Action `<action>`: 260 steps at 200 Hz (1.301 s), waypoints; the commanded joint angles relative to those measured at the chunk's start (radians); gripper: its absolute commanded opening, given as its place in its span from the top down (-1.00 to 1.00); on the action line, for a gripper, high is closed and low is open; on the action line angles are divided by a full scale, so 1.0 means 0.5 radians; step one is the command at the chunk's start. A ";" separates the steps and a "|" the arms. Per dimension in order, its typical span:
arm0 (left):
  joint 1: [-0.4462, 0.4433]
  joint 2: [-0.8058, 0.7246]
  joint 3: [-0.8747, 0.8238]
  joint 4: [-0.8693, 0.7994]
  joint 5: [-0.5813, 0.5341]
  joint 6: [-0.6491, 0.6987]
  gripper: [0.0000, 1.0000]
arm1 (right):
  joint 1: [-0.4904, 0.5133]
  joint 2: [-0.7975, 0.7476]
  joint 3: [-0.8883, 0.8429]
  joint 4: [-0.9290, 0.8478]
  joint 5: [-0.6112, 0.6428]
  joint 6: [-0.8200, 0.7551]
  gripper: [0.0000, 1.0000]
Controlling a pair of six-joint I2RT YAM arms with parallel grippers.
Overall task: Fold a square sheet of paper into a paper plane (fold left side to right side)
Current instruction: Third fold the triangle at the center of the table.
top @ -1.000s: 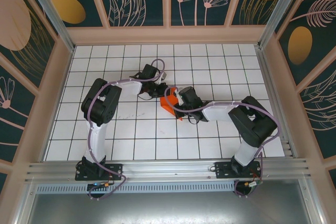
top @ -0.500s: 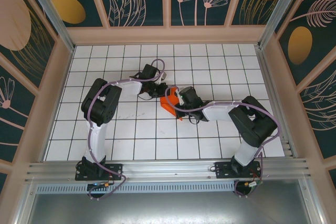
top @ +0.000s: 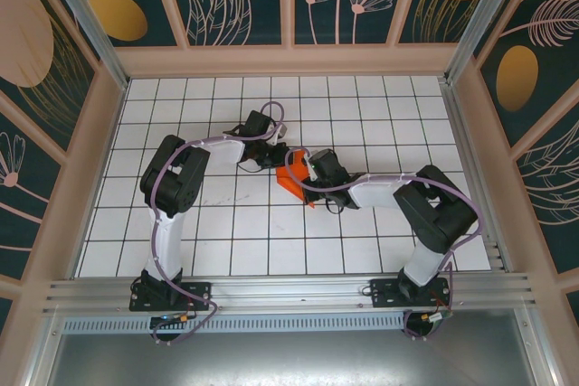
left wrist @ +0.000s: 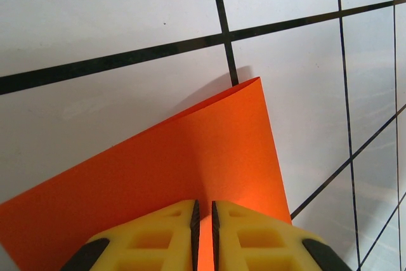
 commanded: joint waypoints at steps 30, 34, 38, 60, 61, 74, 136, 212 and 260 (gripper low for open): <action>-0.018 0.103 -0.036 -0.075 -0.041 0.032 0.65 | -0.014 0.068 0.068 -0.056 0.031 0.018 1.00; -0.018 0.103 -0.037 -0.074 -0.040 0.032 0.65 | -0.014 0.065 0.066 -0.055 0.029 0.020 1.00; -0.016 0.100 -0.039 -0.074 -0.043 0.032 0.65 | -0.014 0.063 0.065 -0.057 0.028 0.019 1.00; -0.018 0.097 -0.036 -0.074 -0.038 0.033 0.64 | -0.014 0.076 0.068 -0.080 0.017 0.009 1.00; -0.018 0.097 -0.036 -0.074 -0.039 0.034 0.64 | -0.014 0.075 0.070 -0.083 0.016 0.009 1.00; -0.018 0.087 -0.039 -0.074 -0.042 0.035 0.63 | -0.011 0.081 0.063 -0.100 0.009 0.006 1.00; -0.007 -0.016 0.094 -0.187 -0.072 0.107 0.40 | 0.030 0.137 0.007 -0.178 -0.028 0.021 1.00; 0.143 -0.310 0.068 -0.228 -0.112 0.131 0.41 | 0.064 0.171 0.011 -0.215 -0.043 0.036 1.00; 0.115 -0.593 -0.497 0.258 0.290 -0.066 0.57 | 0.069 0.187 0.028 -0.237 -0.046 0.009 1.00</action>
